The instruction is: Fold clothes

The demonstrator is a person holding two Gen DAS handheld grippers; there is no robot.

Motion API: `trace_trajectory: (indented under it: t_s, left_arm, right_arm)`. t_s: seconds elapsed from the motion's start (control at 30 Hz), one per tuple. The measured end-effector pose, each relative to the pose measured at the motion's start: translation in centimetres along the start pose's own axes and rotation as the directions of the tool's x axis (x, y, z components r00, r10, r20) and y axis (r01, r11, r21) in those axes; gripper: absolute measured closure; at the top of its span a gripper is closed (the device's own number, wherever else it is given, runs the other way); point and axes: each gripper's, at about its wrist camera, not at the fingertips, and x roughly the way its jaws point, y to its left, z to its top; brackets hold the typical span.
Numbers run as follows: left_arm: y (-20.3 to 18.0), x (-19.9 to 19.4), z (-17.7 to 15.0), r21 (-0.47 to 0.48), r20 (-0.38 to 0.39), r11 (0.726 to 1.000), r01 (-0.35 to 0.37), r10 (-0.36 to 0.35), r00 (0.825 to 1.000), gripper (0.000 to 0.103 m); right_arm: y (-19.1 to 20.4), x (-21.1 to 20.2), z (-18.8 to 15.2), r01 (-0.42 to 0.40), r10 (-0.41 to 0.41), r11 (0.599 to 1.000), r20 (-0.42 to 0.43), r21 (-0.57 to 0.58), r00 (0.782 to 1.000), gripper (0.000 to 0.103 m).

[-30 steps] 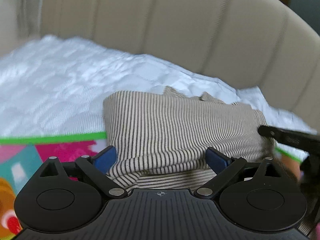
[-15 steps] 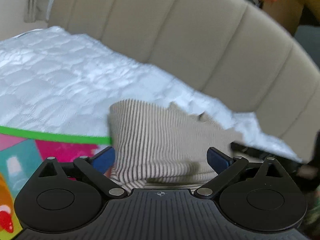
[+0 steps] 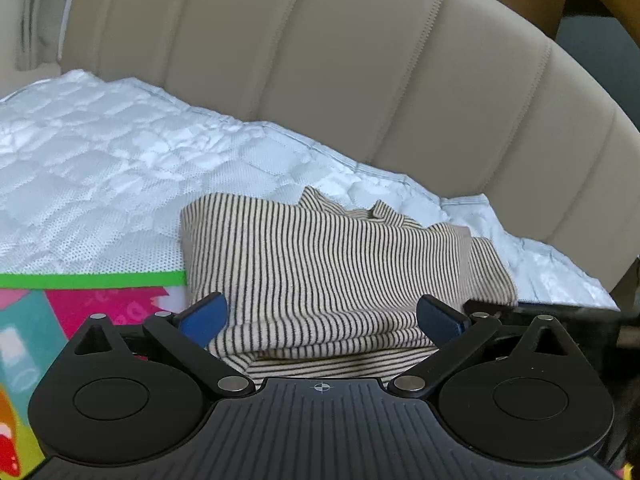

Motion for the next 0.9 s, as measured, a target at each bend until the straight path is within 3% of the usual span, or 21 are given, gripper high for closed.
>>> trace_trajectory:
  t_s: [0.1, 0.2, 0.27, 0.33, 0.57, 0.63, 0.67, 0.7, 0.8, 0.9]
  left_arm:
    - [0.7, -0.2, 0.5, -0.025, -0.008, 0.999, -0.033, 0.033, 0.999, 0.000]
    - [1.4, 0.1, 0.6, -0.034, -0.032, 0.996, -0.079, 0.078, 0.996, 0.000]
    - [1.9, 0.6, 0.4, -0.040, -0.054, 0.995, -0.090, 0.087, 0.995, 0.000]
    - [2.2, 0.9, 0.3, -0.050, -0.072, 0.995, -0.087, 0.084, 0.994, 0.000]
    - [3.7, 0.7, 0.7, -0.082, -0.056, 0.993, -0.081, 0.077, 0.995, 0.000]
    - [5.0, 0.2, 1.3, -0.127, -0.030, 0.987, -0.096, 0.093, 0.995, 0.000]
    - [5.7, -0.2, 1.6, -0.159, -0.017, 0.982, -0.102, 0.100, 0.995, 0.000]
    - [6.4, -0.6, 1.9, -0.191, -0.005, 0.976, -0.104, 0.105, 0.994, 0.000]
    - [7.9, -1.8, 2.8, -0.295, 0.025, 0.954, -0.060, 0.070, 0.997, 0.000]
    - [7.9, -3.9, 3.9, -0.362, 0.078, 0.931, 0.050, -0.023, 0.997, 0.000]
  right_arm:
    - [0.7, -1.9, 2.3, 0.033, -0.029, 0.997, 0.056, -0.067, 0.998, 0.035]
    - [2.0, -3.3, 5.7, 0.021, -0.002, 0.991, 0.140, -0.134, 0.990, 0.037]
    - [3.0, -1.9, 8.2, -0.017, 0.037, 0.988, 0.133, -0.151, 0.990, 0.048]
    - [3.9, 1.1, 9.7, -0.038, 0.052, 0.988, 0.087, -0.150, 0.995, 0.060]
    - [5.5, 10.7, 10.3, -0.054, 0.049, 0.990, -0.041, -0.129, 0.998, 0.062]
    - [5.6, 12.2, 9.9, -0.070, 0.060, 0.988, -0.080, -0.139, 0.995, 0.071]
    - [5.7, 12.1, 9.7, -0.080, 0.068, 0.984, -0.077, -0.162, 0.995, 0.078]
    - [5.7, 11.6, 9.8, -0.095, 0.083, 0.979, -0.072, -0.178, 0.994, 0.097]
    - [5.8, 7.7, 10.9, -0.154, 0.152, 0.963, -0.027, -0.223, 0.988, 0.098]
    - [5.4, 0.6, 11.0, -0.230, 0.242, 0.942, 0.016, -0.245, 0.970, 0.098]
